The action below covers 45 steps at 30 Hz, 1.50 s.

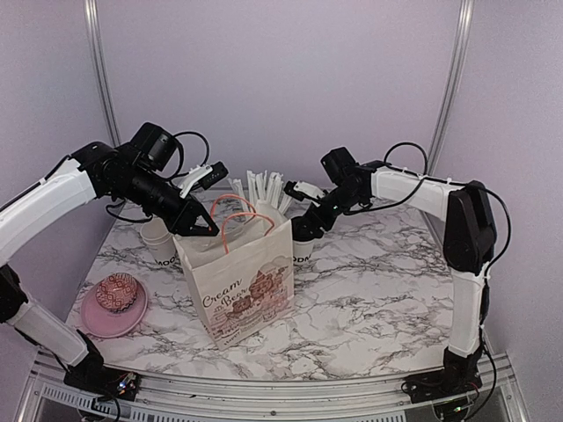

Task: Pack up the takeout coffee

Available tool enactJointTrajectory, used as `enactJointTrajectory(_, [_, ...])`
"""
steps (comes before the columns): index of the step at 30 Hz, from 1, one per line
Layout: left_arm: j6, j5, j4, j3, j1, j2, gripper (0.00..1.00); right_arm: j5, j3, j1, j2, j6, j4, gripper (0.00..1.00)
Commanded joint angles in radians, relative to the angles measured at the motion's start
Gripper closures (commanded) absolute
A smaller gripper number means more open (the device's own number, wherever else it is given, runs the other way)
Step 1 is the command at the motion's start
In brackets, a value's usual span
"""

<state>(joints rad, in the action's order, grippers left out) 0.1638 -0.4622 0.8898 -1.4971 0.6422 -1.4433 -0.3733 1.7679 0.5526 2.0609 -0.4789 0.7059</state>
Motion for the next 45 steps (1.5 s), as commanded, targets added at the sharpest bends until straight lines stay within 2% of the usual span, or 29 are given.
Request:
enactJointTrajectory(1, [0.001, -0.002, 0.031, -0.026, -0.004, -0.012, 0.87, 0.022, -0.015, 0.007, -0.039, 0.015, -0.005, 0.24])
enactJointTrajectory(7, [-0.013, -0.022, 0.020, -0.026, 0.019, -0.011, 0.99, 0.050, -0.046, 0.006, -0.141, 0.016, 0.024, 0.29])
enactJointTrajectory(18, [0.002, -0.074, -0.051, -0.115, 0.140, -0.124, 1.00, 0.187, -0.212, -0.032, -0.458, 0.005, 0.086, 0.29])
enactJointTrajectory(23, [0.032, -0.127, -0.059, -0.249, 0.173, -0.245, 1.00, 0.269, -0.277, -0.068, -0.563, -0.026, 0.098, 0.29])
enactJointTrajectory(30, [0.073, -0.182, -0.061, -0.459, 0.180, -0.421, 1.00, 0.329, -0.326, -0.167, -0.623, -0.027, 0.123, 0.30])
enactJointTrajectory(34, [0.094, -0.178, -0.061, -0.582, 0.177, -0.508, 1.00, 0.413, -0.407, -0.169, -0.692, -0.035, 0.128, 0.30])
enactJointTrajectory(45, [0.073, -0.173, -0.068, -0.907, 0.165, -0.757, 1.00, 0.465, -0.643, -0.173, -0.891, -0.084, 0.142, 0.30])
